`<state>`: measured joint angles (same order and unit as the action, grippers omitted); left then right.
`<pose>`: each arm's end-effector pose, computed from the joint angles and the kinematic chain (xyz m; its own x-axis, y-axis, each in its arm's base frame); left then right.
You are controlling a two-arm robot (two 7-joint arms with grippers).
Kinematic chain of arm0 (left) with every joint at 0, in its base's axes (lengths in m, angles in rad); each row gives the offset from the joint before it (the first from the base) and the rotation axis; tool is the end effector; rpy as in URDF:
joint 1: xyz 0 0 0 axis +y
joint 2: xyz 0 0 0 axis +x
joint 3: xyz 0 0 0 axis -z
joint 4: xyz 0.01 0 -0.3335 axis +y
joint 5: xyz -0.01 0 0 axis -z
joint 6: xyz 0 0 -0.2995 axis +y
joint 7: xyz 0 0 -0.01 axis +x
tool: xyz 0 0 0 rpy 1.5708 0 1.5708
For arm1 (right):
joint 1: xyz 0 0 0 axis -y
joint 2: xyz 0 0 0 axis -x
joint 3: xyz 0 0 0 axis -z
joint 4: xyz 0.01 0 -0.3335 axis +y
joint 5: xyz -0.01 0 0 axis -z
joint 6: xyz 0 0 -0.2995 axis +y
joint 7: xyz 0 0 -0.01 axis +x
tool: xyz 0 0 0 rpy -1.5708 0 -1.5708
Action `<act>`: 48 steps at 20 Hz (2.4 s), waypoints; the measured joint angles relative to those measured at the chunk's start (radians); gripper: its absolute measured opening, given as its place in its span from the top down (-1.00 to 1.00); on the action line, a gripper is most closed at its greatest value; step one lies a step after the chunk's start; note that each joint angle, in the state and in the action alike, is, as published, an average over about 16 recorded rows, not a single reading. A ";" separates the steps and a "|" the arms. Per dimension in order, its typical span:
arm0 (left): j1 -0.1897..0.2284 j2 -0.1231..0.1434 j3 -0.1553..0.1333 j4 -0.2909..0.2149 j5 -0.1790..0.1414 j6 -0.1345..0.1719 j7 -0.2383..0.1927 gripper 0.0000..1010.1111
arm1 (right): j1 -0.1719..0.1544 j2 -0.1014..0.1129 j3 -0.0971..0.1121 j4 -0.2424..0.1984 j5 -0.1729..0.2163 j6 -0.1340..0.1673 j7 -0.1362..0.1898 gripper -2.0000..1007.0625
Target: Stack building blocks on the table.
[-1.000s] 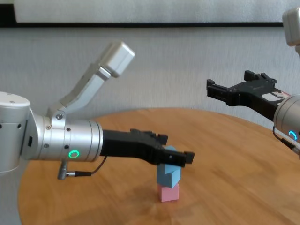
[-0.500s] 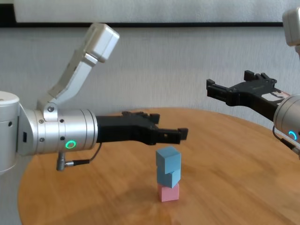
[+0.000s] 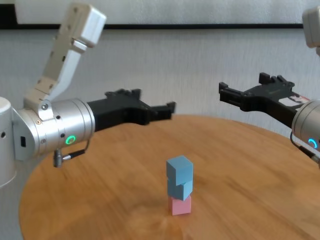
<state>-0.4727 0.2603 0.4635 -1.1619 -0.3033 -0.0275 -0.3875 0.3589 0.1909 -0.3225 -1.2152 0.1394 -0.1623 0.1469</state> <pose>0.4511 -0.0055 -0.3120 0.6379 0.7641 0.0959 -0.7701 0.6333 0.0771 0.4250 0.0070 -0.3305 0.3708 -0.9154 0.1570 0.9193 0.3857 0.0777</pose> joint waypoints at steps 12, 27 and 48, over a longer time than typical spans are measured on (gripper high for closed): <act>0.058 -0.067 -0.073 -0.066 0.107 -0.010 0.270 -0.98 | -0.043 0.004 0.018 -0.095 0.026 0.059 0.078 -0.99; 0.071 -0.128 -0.085 -0.079 0.203 -0.023 0.358 -0.98 | -0.119 0.002 0.037 -0.218 -0.048 0.158 0.041 -0.99; 0.085 -0.149 -0.113 -0.102 0.195 0.031 0.325 -0.98 | -0.127 -0.018 0.055 -0.211 -0.045 0.157 0.078 -0.99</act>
<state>-0.3875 0.1117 0.3509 -1.2644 -0.1081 0.0037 -0.0627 0.2324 0.1727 -0.2676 -1.4257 0.0943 -0.0051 0.2247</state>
